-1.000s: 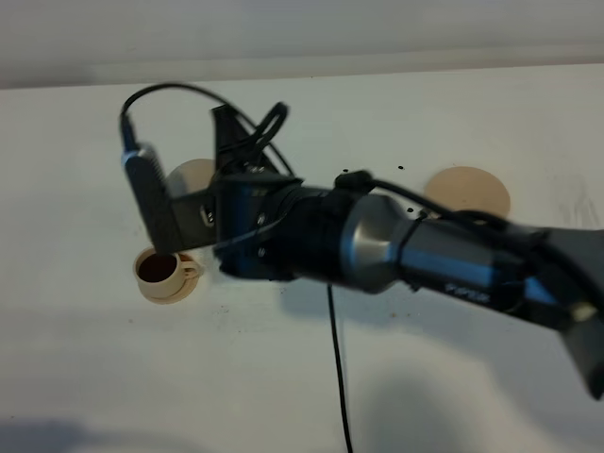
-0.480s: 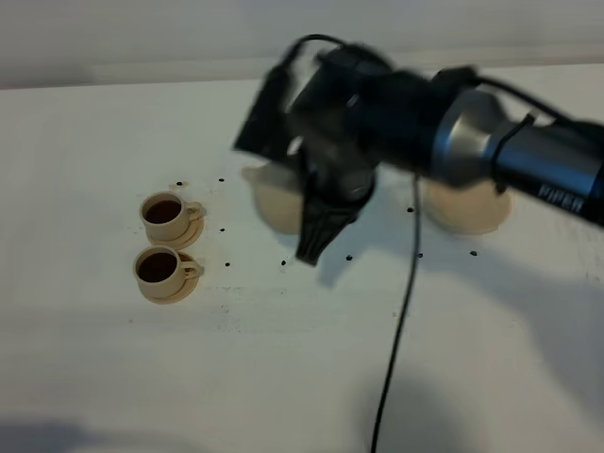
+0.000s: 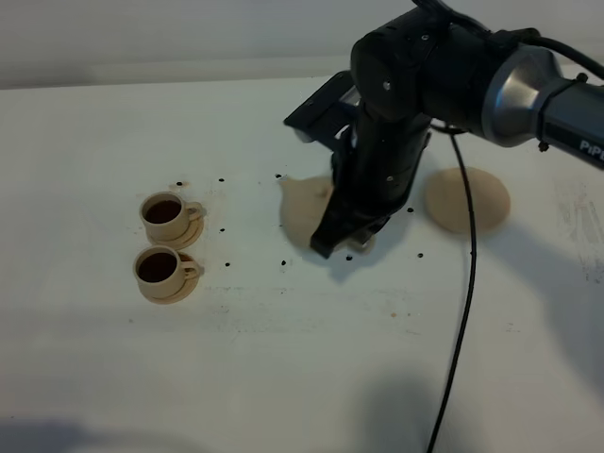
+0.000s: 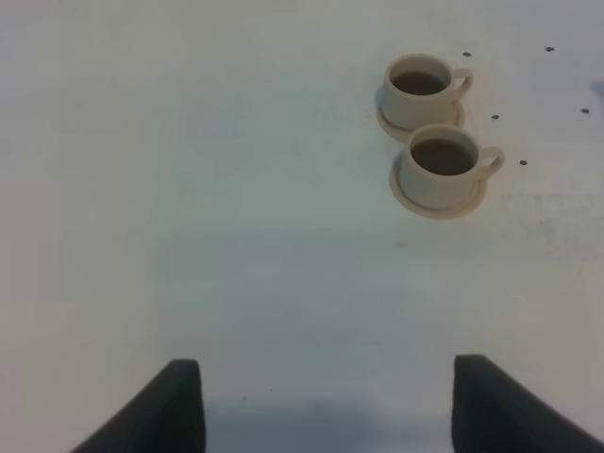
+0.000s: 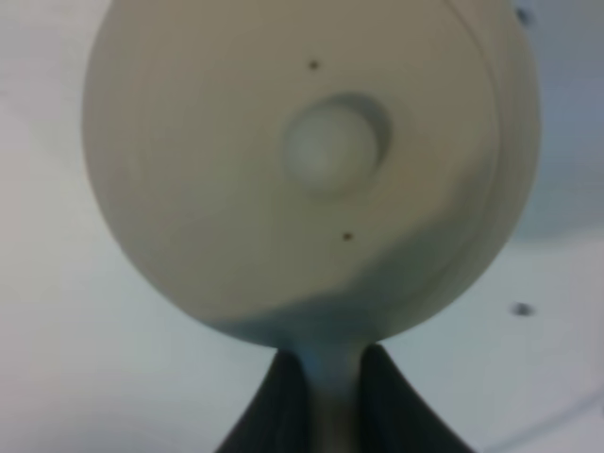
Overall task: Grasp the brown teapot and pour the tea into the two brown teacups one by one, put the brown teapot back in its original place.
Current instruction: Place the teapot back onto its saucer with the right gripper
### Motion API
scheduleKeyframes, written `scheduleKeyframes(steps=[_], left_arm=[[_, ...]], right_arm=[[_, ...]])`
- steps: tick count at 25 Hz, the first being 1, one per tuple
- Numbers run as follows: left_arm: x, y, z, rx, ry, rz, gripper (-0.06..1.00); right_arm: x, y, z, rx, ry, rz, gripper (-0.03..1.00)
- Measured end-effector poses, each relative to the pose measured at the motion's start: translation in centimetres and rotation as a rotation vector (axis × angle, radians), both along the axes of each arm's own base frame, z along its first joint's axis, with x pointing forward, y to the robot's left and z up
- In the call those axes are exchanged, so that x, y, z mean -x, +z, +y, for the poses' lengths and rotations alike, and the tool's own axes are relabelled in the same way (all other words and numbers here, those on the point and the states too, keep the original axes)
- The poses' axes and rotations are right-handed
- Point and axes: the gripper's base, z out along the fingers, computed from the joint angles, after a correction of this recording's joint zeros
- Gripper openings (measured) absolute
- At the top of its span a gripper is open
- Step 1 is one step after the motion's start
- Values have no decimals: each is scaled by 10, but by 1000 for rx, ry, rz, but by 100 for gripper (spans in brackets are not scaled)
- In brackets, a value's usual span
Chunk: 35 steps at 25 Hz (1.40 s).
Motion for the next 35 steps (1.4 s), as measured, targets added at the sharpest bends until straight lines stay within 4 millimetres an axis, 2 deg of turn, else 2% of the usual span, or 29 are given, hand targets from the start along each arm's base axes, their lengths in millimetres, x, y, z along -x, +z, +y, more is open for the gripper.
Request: scheduleKeyframes(steps=[7,10,19,23,27,30,35], left_arm=[[0,0,0,0,0,0,53],[0,0,0,0,0,0,53],[0,0,0,0,0,0,53],[0,0,0,0,0,0,53],[0,0,0,0,0,0,53],[0,0,0,0,0,0,53],[0,0,0,0,0,0,53]], right_arm=[[32,0,39,18,141,-69,9],[43,-10,49,16,173,-110,9],[46,-48,37,37,179,-127,9],[43,-46,30,39,164,-134,9],[21,-27,2,16,64,-167,9],[-5,-20,-34,26,-58,-170,9],[-42,-20,-98,48,-248,-167,9]])
